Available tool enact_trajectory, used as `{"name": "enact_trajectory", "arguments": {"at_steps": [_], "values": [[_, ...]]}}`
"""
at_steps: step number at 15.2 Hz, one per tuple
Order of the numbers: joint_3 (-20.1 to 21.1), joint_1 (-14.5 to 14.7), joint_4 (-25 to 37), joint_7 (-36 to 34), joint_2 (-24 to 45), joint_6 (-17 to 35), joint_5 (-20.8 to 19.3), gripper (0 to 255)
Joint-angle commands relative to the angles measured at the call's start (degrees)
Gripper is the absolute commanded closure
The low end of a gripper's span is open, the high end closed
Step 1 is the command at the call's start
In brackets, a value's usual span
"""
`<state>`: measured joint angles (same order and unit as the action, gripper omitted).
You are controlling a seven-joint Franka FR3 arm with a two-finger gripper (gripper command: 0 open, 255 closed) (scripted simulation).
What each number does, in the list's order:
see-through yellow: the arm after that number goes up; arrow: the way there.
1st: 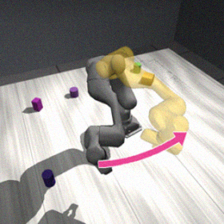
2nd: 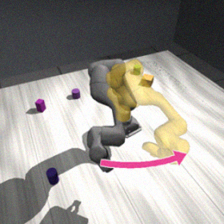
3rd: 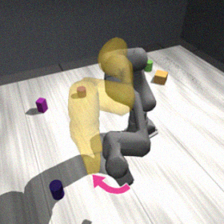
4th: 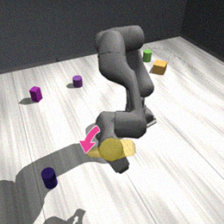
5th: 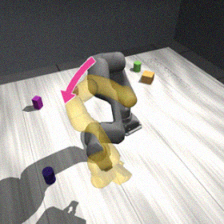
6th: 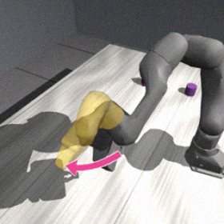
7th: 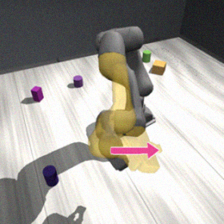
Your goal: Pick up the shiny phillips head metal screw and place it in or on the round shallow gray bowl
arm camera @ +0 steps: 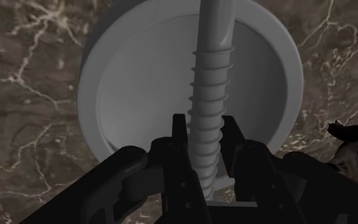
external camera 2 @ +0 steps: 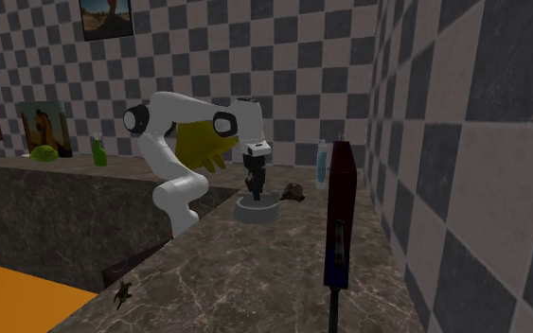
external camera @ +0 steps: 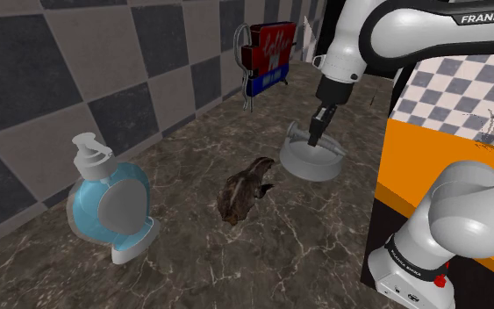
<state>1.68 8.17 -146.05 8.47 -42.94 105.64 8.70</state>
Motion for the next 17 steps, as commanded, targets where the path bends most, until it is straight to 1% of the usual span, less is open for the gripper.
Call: {"name": "enact_trajectory", "arguments": {"at_steps": [1,7,8,13,17], "values": [[0.0,0.0,-0.5,0.1,0.1,0.6,0.0,255],[0.0,0.0,-0.5,0.1,0.1,0.6,0.0,255],[0.0,0.0,-0.5,0.1,0.1,0.6,0.0,0],[0.0,0.0,-0.5,0.1,0.1,0.6,0.0,0],[-0.9,-0.4,6.7,0.0,0.0,-6.7,-0.8,0]]}}
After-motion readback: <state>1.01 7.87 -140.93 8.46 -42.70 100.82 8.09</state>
